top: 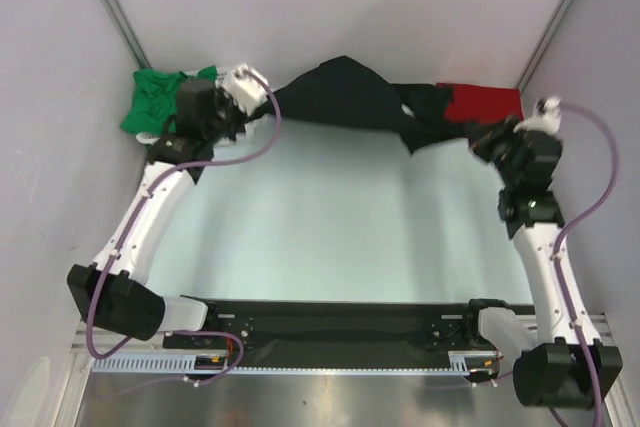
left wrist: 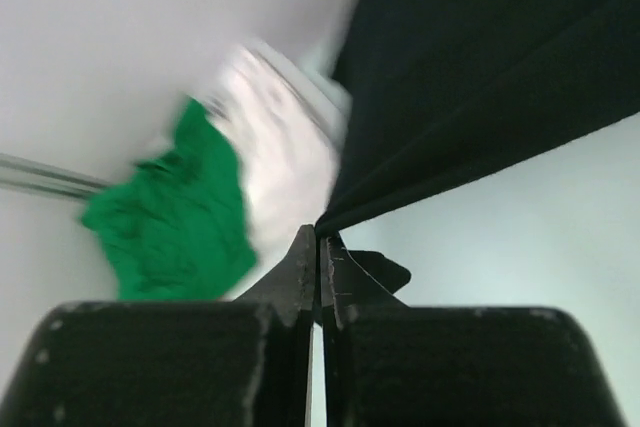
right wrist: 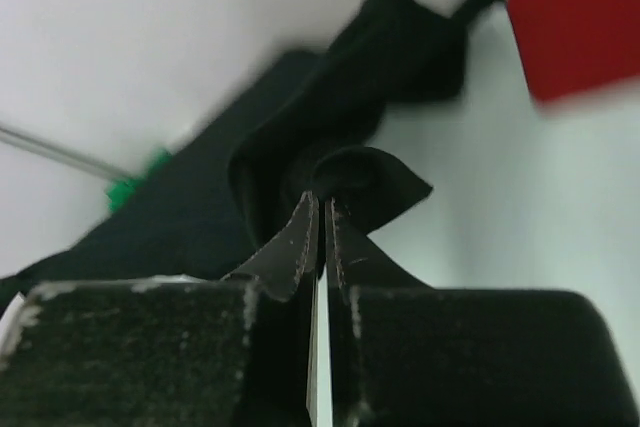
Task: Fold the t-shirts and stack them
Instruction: Flatten the tshirt out
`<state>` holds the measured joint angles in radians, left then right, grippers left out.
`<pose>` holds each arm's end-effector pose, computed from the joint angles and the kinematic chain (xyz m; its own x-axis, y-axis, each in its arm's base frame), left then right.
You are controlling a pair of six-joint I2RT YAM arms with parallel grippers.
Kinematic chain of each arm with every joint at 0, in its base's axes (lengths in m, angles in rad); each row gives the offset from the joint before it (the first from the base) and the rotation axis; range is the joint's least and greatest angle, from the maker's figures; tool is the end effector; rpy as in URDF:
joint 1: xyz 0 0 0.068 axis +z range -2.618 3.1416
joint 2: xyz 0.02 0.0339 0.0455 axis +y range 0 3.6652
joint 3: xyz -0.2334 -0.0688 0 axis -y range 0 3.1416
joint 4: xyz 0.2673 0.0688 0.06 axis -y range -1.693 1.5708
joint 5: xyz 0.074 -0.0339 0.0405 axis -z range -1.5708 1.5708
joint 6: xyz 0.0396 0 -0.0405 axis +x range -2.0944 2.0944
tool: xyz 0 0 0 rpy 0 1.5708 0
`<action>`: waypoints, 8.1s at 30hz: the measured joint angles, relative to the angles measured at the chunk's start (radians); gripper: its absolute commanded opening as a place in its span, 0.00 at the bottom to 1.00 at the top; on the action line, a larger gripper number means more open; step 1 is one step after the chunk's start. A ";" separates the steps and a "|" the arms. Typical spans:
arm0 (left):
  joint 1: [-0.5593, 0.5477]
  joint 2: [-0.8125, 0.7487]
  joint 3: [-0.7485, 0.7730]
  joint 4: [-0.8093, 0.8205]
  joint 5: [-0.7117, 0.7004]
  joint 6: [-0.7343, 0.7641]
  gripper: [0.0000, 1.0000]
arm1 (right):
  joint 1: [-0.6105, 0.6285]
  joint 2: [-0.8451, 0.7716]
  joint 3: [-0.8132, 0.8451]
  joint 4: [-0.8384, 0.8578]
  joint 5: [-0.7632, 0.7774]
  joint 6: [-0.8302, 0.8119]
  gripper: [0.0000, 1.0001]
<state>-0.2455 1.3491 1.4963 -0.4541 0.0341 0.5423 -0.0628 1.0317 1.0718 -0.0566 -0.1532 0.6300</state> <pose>0.3223 -0.0821 0.4054 -0.1094 0.5592 -0.8218 0.3863 0.7857 0.4832 0.2778 -0.0114 0.3826 -0.0665 0.5876 -0.8064 -0.0632 0.8041 0.5911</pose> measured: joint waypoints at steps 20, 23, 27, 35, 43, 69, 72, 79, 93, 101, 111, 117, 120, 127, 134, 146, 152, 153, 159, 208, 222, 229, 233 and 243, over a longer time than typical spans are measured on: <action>0.010 -0.012 -0.807 0.153 0.067 0.235 0.05 | 0.237 -0.323 -0.708 -0.286 0.181 0.205 0.63; 0.010 -0.030 -0.823 0.168 0.058 0.254 0.05 | 0.237 -0.351 -0.655 -0.315 0.212 0.148 0.60; 0.011 -0.036 -0.829 0.202 0.033 0.271 0.06 | 0.241 -0.154 -0.501 -0.309 0.193 0.029 0.68; 0.013 -0.035 -0.842 0.234 0.009 0.272 0.07 | 0.240 0.303 -0.342 -0.259 0.077 -0.093 0.77; 0.013 -0.048 -0.856 0.236 0.004 0.272 0.07 | 0.139 0.428 -0.341 -0.126 0.054 -0.107 0.55; 0.025 -0.073 -0.887 0.261 0.021 0.290 0.06 | -0.107 0.464 -0.200 -0.029 -0.019 -0.126 0.00; 0.026 -0.065 -0.885 0.262 0.032 0.289 0.07 | -0.107 0.489 -0.177 -0.040 -0.021 -0.139 0.02; 0.027 -0.026 -0.853 0.262 0.048 0.286 0.25 | -0.109 0.667 0.005 -0.088 -0.013 -0.163 0.33; 0.036 -0.061 -0.842 0.257 -0.007 0.282 0.58 | -0.006 0.502 0.079 -0.352 0.171 -0.310 0.57; 0.057 -0.092 -0.913 0.259 -0.031 0.278 0.59 | 0.025 0.214 -0.094 -0.514 0.175 -0.296 0.42; 0.076 -0.014 -0.936 0.310 -0.062 0.245 0.58 | 0.136 0.240 -0.331 -0.465 0.085 -0.238 0.53; 0.098 -0.002 -0.936 0.333 -0.067 0.240 0.57 | 0.142 0.298 -0.354 -0.369 0.087 -0.295 0.57; 0.111 0.000 -0.936 0.338 -0.066 0.239 0.57 | 0.142 0.319 -0.354 -0.316 0.093 -0.351 0.58; 0.117 0.005 -0.936 0.343 -0.060 0.234 0.55 | 0.142 0.384 -0.353 -0.209 0.033 -0.483 0.52; 0.117 0.029 -0.931 0.362 -0.046 0.224 0.36 | 0.142 0.384 -0.353 -0.132 -0.043 -0.546 0.30; 0.118 0.054 -0.918 0.361 -0.027 0.191 0.00 | 0.145 0.348 -0.303 -0.212 -0.073 -0.510 0.00; 0.122 -0.117 -0.880 0.254 -0.043 0.164 0.00 | 0.148 0.116 -0.136 -0.468 -0.072 -0.419 0.00; 0.122 -0.156 -0.853 0.222 -0.046 0.160 0.00 | 0.148 0.059 -0.110 -0.496 -0.074 -0.407 0.00; 0.129 -0.304 -0.602 0.023 -0.061 0.119 0.00 | 0.129 -0.178 0.155 -0.661 -0.102 -0.335 0.00; 0.128 0.156 0.469 -0.157 0.027 -0.032 0.00 | -0.047 0.486 1.135 -0.481 0.020 -0.273 0.00; 0.126 -0.129 -0.548 -0.055 0.135 0.159 0.00 | -0.060 -0.290 -0.163 -0.474 -0.016 -0.158 0.00; 0.125 -0.167 -0.790 -0.056 0.133 0.269 0.00 | -0.060 -0.487 -0.325 -0.599 -0.040 -0.104 0.00; 0.125 -0.199 -0.864 -0.107 0.127 0.333 0.13 | -0.060 -0.515 -0.347 -0.666 -0.052 -0.082 0.00; 0.113 -0.153 -0.878 -0.099 0.080 0.328 0.64 | -0.058 -0.488 -0.479 -0.614 -0.058 -0.038 0.00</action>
<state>-0.1326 1.1957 0.6186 -0.5529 0.1146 0.8703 -0.1207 0.5434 0.5926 -0.6704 -0.2108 0.5922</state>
